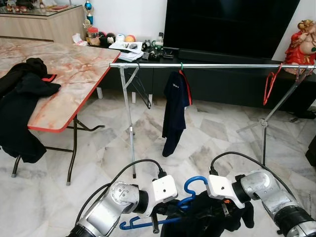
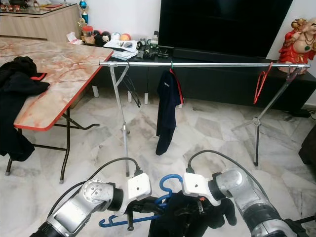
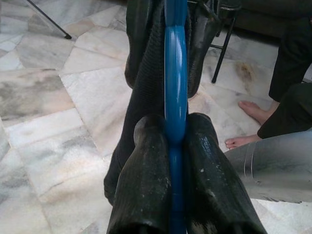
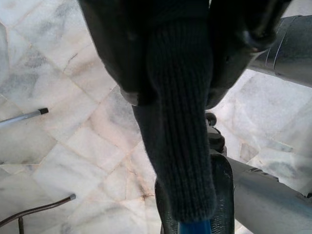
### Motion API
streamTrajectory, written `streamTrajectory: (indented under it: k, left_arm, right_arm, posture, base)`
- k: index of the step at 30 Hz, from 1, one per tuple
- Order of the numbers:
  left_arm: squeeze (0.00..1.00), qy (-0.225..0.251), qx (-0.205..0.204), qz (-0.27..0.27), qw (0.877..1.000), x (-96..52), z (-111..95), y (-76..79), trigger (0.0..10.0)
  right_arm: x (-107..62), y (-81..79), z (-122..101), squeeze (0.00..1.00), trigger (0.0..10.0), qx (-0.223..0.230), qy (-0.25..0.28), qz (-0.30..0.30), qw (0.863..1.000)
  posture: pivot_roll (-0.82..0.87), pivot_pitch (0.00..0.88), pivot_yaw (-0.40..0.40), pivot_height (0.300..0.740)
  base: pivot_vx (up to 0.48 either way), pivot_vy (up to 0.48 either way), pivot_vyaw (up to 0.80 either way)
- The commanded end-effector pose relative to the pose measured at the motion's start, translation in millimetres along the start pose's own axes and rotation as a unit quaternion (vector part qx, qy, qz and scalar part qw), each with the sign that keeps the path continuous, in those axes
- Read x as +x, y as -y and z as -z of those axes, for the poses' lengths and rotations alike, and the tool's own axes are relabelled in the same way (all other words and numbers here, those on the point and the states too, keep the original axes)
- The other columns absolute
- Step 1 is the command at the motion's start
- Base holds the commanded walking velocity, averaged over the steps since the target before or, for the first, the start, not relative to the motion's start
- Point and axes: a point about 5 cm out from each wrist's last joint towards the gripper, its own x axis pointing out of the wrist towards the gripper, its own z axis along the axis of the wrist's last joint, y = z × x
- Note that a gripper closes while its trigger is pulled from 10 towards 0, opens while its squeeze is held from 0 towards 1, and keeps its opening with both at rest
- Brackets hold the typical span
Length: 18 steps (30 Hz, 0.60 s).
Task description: Hang hanger
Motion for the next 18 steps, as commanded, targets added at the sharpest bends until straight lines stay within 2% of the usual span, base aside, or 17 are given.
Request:
streamTrajectory:
  k: [1,18]
  left_arm:
    - [0.00,0.040,0.027,0.003,0.999,3.4,-23.2,-2.6,10.0]
    - [0.00,0.043,0.025,0.000,0.999,4.4,-26.8,-4.4,10.0]
  right_arm:
    - [3.1,-0.6,-2.3,0.00,0.0,-0.002,0.005,-0.013,1.000]
    - [7.9,-8.9,-1.9,0.00,0.0,0.006,0.020,-0.053,0.998]
  posture:
    - [0.05,0.000,-0.102,0.740]
    - [0.05,0.000,-0.099,0.740]
  base:
    - [0.000,0.000,0.00]
    - [0.000,0.000,0.00]
